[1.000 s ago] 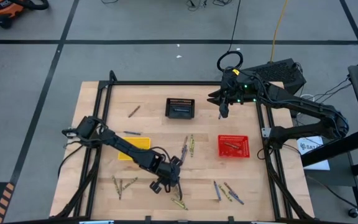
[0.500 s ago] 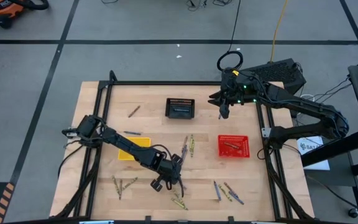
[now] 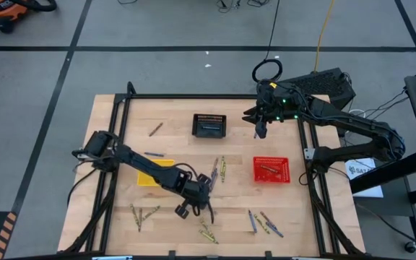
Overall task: Sort crayons
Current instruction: Put the brown crayon into the red bin
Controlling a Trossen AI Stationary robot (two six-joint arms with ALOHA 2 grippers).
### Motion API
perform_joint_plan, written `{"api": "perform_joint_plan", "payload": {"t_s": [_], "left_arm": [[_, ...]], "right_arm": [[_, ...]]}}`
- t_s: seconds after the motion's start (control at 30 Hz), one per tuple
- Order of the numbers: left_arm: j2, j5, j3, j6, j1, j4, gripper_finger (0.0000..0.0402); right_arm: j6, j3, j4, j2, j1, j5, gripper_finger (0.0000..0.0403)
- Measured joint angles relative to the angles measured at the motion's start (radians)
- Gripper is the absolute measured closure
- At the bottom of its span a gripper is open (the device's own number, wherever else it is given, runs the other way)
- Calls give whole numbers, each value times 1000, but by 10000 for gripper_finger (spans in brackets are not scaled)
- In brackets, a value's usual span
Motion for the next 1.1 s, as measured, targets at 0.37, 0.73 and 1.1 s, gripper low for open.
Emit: {"api": "perform_joint_plan", "payload": {"t_s": [0.37,0.73,1.1], "left_arm": [[-62,-50,2,-94,62,80,400],[-62,-63,4,-128,170,174,400],[-77,-59,4,-129,235,199,400]], "right_arm": [[2,0,-28,0,0,0,302],[2,0,-40,0,0,-2,302],[27,0,-358,-3,63,-132,303]]}}
